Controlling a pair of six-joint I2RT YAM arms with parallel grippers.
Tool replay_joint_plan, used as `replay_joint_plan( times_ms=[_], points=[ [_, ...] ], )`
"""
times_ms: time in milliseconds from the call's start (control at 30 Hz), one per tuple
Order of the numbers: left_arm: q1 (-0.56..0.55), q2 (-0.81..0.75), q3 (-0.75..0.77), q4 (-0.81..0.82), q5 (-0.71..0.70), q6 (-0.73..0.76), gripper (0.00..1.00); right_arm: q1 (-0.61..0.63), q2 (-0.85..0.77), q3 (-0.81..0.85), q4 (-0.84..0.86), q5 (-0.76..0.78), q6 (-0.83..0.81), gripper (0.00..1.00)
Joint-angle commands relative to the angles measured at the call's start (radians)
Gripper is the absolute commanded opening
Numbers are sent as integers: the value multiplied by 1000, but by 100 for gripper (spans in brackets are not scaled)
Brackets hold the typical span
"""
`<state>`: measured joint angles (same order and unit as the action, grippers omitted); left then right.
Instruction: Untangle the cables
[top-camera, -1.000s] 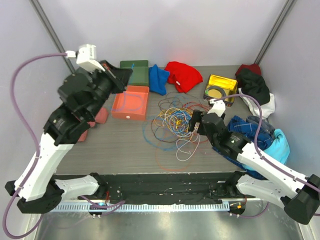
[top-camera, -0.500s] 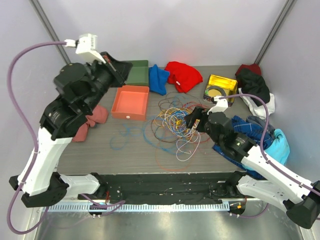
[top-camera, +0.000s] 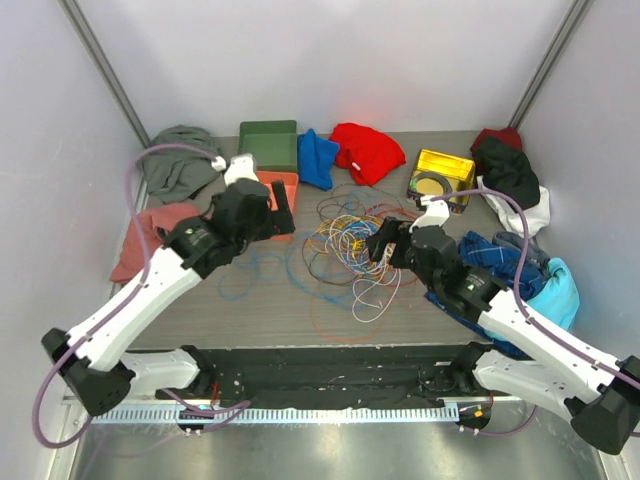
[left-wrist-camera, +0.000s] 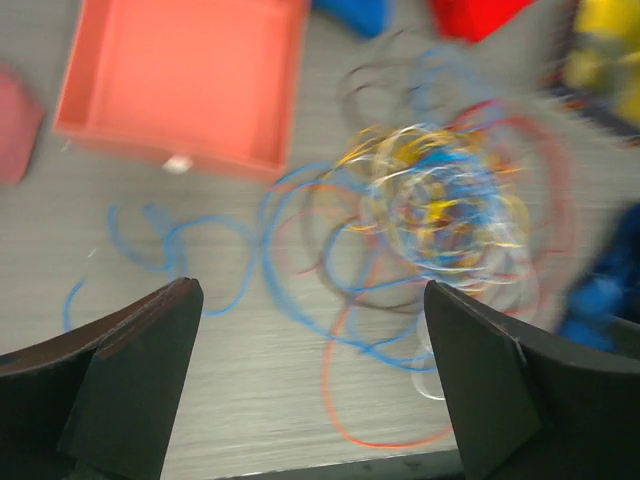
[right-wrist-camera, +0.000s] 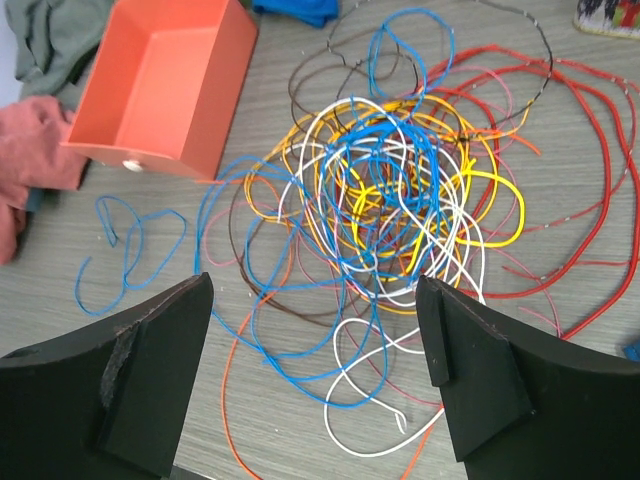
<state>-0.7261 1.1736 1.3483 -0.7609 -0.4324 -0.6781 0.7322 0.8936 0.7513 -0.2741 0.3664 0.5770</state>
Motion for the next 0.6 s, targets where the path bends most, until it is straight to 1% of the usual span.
replay_joint_plan(
  times_ms=[0, 67, 167, 233, 367, 467, 567],
  points=[
    [13, 38, -112, -71, -155, -181, 100, 4, 10, -16, 32, -15, -8, 91],
    [34, 66, -181, -54, -137, -237, 100, 4, 7, -23, 32, -14, -9, 91],
    [132, 112, -277, 7, -22, -277, 100, 6, -2, -36, 33, -15, -9, 91],
    [161, 144, -329, 55, 32, -296, 100, 6, -10, -46, 32, -14, -9, 91],
    [226, 190, -347, 104, 37, -287, 99, 4, -21, -64, 33, -17, -5, 91],
    [275, 243, -333, 147, 78, -264, 97, 4, -18, -76, 39, -21, -3, 91],
    [283, 305, -302, 158, 112, -241, 94, 6, -13, -81, 38, -18, -6, 91]
  ],
)
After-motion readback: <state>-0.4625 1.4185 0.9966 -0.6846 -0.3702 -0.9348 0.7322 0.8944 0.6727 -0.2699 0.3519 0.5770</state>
